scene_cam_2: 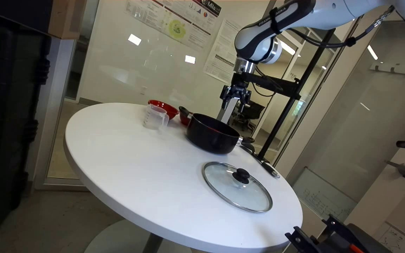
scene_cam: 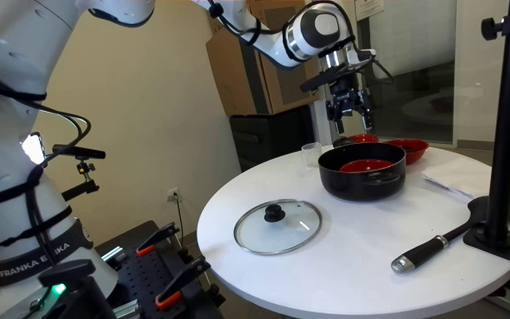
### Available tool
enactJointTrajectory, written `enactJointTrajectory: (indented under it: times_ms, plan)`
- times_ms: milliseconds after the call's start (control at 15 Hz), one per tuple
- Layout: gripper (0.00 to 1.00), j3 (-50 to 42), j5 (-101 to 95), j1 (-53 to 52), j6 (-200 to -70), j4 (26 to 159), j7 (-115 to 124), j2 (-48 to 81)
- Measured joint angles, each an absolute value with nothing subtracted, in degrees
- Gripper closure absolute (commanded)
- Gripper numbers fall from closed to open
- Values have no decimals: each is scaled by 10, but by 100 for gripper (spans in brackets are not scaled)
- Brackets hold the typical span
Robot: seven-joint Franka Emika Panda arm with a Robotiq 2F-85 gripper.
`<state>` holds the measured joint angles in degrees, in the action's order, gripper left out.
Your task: Put the pots lid on the table then remove the orange bowl from it and put it on the table also
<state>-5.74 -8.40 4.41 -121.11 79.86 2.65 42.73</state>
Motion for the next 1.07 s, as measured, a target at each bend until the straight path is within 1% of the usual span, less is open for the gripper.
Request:
enactJointTrajectory:
  times_ms: [467, 1067]
  plan:
    - [0, -46, -84, 46, -1177, 793, -12, 469]
    - [0, -41, -84, 52, -1191, 792, -54, 484]
